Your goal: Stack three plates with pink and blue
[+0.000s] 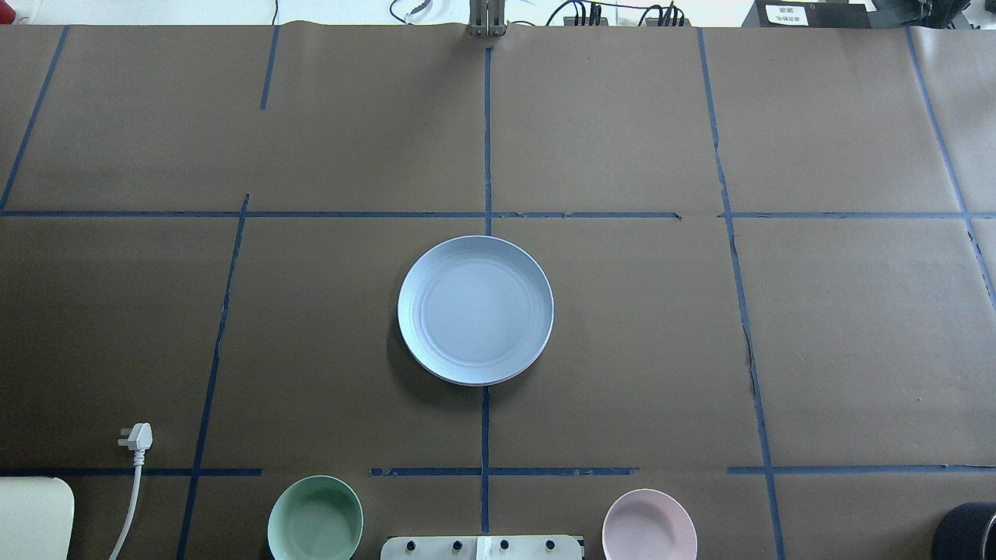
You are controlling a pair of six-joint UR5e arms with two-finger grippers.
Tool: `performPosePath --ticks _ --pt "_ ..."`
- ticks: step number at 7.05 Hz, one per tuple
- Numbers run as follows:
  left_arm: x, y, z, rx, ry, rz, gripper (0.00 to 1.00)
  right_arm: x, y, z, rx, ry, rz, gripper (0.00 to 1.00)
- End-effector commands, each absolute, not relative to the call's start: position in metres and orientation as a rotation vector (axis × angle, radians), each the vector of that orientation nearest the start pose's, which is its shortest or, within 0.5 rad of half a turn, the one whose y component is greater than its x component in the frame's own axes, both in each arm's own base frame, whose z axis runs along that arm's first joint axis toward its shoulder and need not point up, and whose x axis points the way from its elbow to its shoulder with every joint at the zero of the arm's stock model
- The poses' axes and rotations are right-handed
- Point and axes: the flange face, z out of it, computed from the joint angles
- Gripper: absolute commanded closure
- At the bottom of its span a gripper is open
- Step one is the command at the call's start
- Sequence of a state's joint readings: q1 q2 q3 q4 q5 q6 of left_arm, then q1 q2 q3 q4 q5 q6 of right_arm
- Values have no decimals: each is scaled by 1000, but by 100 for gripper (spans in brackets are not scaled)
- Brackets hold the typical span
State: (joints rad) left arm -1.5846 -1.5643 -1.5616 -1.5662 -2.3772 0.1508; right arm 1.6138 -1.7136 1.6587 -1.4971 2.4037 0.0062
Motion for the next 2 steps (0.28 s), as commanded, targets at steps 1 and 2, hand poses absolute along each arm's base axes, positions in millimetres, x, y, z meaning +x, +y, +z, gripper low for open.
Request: performPosePath --ticks 1,2 --pt "-68 -488 663 50 808 121 0 78 -431 669 35 -834 39 0" --pt "-68 -487 664 48 809 120 0 78 -431 669 35 -834 39 0"
